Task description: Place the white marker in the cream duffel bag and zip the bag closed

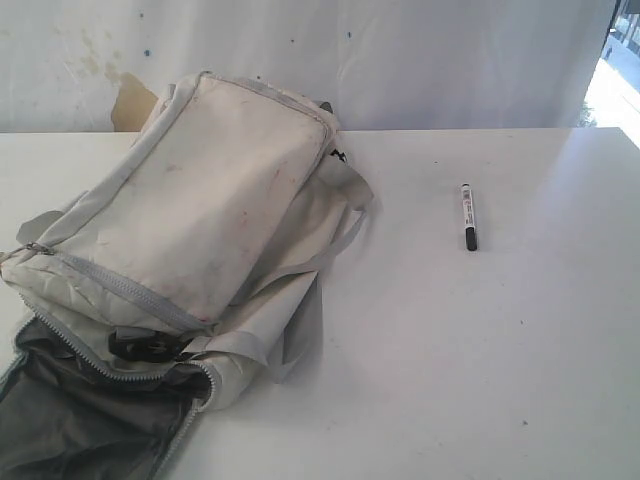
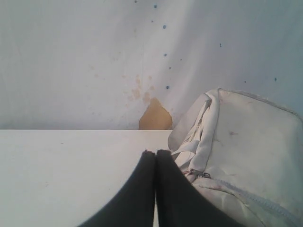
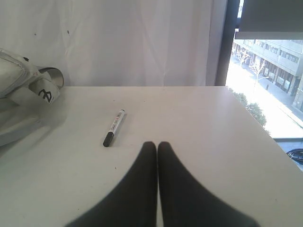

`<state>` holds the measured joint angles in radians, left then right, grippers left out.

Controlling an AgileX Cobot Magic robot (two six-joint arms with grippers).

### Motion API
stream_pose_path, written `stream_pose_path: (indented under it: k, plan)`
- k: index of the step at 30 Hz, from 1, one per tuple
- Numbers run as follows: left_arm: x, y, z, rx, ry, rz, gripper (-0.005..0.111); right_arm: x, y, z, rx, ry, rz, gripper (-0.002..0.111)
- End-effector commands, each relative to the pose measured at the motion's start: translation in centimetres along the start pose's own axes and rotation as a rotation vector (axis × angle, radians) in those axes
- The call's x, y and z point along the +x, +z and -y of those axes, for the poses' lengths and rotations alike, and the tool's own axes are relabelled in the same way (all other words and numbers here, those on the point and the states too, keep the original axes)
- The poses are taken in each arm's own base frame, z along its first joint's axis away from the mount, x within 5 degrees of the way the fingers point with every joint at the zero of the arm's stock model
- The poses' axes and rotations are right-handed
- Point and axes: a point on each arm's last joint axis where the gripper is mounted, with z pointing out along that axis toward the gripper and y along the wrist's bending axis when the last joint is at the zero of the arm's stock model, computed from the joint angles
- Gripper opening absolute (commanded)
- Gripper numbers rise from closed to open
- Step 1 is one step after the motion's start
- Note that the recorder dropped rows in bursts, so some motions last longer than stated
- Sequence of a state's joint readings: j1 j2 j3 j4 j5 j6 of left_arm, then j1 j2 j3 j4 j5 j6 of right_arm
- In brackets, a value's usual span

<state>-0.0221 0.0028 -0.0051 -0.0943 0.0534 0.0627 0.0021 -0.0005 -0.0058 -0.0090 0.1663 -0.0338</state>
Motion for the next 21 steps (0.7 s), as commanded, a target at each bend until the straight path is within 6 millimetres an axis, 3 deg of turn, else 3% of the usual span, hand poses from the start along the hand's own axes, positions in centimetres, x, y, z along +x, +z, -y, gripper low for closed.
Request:
stream_pose_path:
  k: [1, 8, 12, 21]
  plan:
    - [-1.7, -0.2, 0.0, 0.002, -0.008, 0.065, 0.0, 0.0, 0.0, 0.0, 0.003, 0.003, 0.014, 0.0]
    - [-7.0, -1.7, 0.3, 0.017, -0.005, 0.122, 0.0, -1.2, -0.1, 0.0, -0.001, 0.103, 0.144, 0.0]
    - [-10.4, -3.4, 0.6, 0.031, 0.008, 0.117, 0.0, -4.3, -0.9, 0.2, -0.01, 0.17, 0.23, 0.0]
    - [-13.7, -5.4, 0.8, 0.042, 0.024, 0.117, 0.0, -8.2, -1.8, 0.3, -0.014, 0.192, 0.255, 0.0]
